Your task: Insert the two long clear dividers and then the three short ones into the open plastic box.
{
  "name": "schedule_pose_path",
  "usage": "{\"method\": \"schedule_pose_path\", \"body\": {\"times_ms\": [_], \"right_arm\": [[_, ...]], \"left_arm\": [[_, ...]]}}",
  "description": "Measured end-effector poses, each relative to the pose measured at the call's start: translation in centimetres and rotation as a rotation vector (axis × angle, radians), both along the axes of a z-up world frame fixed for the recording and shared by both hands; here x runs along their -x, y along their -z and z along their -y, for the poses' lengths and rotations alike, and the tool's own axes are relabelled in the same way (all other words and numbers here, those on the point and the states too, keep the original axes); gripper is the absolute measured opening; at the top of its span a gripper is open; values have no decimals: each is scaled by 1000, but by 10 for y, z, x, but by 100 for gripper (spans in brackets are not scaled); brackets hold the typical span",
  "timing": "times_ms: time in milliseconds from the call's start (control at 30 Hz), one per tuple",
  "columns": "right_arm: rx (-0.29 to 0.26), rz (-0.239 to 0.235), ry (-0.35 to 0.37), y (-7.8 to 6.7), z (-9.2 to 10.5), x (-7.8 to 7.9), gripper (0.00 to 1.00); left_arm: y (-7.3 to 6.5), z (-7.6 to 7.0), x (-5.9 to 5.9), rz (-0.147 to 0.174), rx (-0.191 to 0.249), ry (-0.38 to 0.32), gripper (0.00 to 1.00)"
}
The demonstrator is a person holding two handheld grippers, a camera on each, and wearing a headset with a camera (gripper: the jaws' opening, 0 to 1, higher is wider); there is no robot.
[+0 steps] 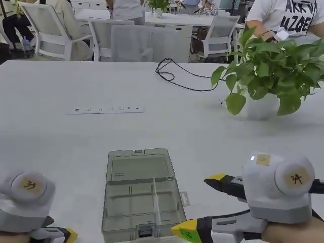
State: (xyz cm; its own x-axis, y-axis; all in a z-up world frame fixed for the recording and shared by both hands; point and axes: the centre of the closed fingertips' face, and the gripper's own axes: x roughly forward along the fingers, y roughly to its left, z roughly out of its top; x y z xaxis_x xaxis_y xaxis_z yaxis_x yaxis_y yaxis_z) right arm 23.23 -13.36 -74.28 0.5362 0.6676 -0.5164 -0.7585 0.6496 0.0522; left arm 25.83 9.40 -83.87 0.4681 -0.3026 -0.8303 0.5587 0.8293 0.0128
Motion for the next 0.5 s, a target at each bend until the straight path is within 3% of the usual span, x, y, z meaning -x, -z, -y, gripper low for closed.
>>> {"method": "schedule_pose_path", "body": {"times_ms": [133, 500], "right_arm": [[1, 0, 2, 0, 0, 0, 81], [14, 1, -4, 1, 0, 1, 80]], "left_arm": [[1, -2, 1, 0, -40, 11, 34], [1, -5, -3, 5, -49, 9, 36]]}}
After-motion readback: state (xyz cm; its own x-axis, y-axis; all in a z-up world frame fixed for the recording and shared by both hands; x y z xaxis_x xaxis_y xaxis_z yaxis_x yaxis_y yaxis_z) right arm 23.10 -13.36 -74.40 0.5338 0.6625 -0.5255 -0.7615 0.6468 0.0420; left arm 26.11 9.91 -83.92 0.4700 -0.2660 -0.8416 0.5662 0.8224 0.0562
